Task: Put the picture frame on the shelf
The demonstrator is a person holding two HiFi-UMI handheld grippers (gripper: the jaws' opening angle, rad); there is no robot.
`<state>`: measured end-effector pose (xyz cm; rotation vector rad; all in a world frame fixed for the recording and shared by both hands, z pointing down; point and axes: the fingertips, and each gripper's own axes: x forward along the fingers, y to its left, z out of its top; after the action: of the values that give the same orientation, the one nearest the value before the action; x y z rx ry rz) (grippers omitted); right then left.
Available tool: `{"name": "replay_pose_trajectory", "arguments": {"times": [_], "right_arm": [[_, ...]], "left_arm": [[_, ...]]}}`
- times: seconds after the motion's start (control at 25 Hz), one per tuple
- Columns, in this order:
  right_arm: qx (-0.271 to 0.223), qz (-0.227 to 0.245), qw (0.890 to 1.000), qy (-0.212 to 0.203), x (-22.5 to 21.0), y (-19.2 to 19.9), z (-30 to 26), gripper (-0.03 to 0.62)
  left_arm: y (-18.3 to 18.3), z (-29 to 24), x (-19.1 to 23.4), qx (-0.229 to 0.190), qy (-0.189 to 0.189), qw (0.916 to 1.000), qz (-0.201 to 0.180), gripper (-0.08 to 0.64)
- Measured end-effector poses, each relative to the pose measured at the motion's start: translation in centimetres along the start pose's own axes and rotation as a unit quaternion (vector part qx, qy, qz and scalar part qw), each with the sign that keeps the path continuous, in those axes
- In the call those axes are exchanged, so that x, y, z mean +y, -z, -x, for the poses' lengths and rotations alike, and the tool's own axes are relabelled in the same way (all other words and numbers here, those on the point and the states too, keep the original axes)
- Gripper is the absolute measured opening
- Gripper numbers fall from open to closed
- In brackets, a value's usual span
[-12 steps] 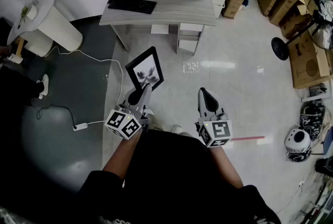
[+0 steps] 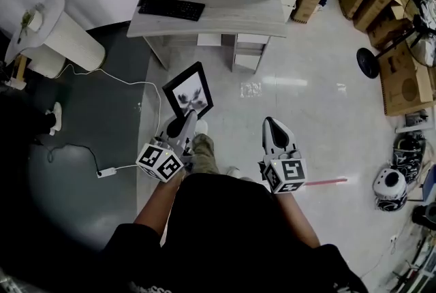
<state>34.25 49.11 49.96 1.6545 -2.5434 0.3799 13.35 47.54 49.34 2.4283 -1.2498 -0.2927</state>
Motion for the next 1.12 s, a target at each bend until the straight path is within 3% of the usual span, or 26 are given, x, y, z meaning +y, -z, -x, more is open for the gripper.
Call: {"name": "replay_pose_trajectory", "arguments": {"times": [0.32, 0.72, 0.96, 1.12], "right_arm": [[0.017, 0.013, 0.999, -0.034, 1.5, -1.4, -10.8, 0.012], [0.007, 0.010, 0.999, 0.032, 2.4, -7.1, -24.9, 0.012], [0.017, 0.012, 0.998, 0.053, 4.0, -7.4, -29.7, 0.012], [0.023, 0.025, 0.999, 0.035, 6.0, -6.5, -32.1, 0.013]], "left_arm": [[-3.5, -5.8, 8.3, -0.005, 0.008, 0.9999, 0.008, 0.035], [-10.0, -11.5, 20.0, 0.013, 0.035, 0.9991, 0.021, 0.035], [-12.8, -14.2, 24.8, 0.005, 0.060, 0.9979, 0.024, 0.035], [-14.0, -14.9, 27.1, 0.005, 0.069, 0.9975, 0.017, 0.035]]}}
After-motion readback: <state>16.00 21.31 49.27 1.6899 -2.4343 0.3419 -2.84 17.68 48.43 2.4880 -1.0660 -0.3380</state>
